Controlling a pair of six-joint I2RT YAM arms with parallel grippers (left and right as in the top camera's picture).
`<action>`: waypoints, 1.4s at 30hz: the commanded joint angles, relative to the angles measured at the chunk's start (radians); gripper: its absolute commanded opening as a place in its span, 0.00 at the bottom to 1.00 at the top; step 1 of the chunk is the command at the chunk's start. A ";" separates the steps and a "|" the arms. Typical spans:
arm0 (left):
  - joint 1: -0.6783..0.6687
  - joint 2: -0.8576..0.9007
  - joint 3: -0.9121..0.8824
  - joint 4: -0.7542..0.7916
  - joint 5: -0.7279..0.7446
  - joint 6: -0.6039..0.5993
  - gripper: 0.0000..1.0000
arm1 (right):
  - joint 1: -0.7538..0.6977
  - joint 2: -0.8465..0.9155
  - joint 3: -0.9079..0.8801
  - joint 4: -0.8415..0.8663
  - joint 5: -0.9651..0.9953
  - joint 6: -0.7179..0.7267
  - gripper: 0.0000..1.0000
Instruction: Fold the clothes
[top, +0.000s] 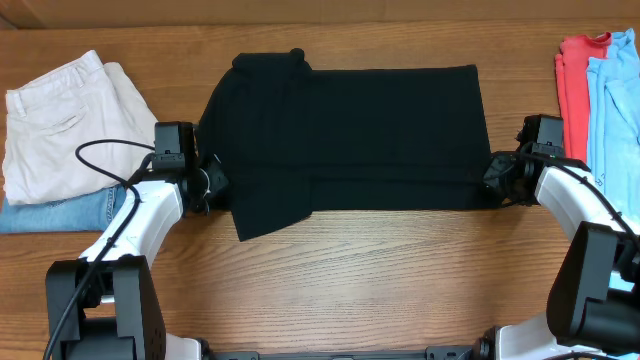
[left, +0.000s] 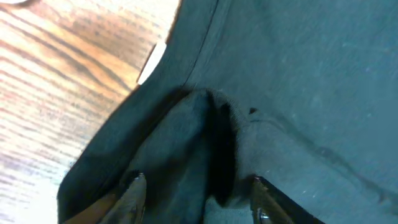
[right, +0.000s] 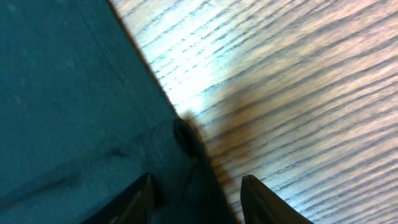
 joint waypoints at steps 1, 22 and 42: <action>0.010 0.010 -0.003 -0.022 0.023 0.031 0.61 | 0.001 0.005 0.003 -0.002 0.019 0.001 0.52; 0.010 0.010 -0.003 -0.100 0.147 0.100 0.63 | 0.001 0.005 0.003 -0.061 0.003 0.001 0.56; 0.009 0.010 -0.004 -0.146 0.212 0.100 0.47 | 0.001 0.005 0.003 -0.062 0.003 0.000 0.56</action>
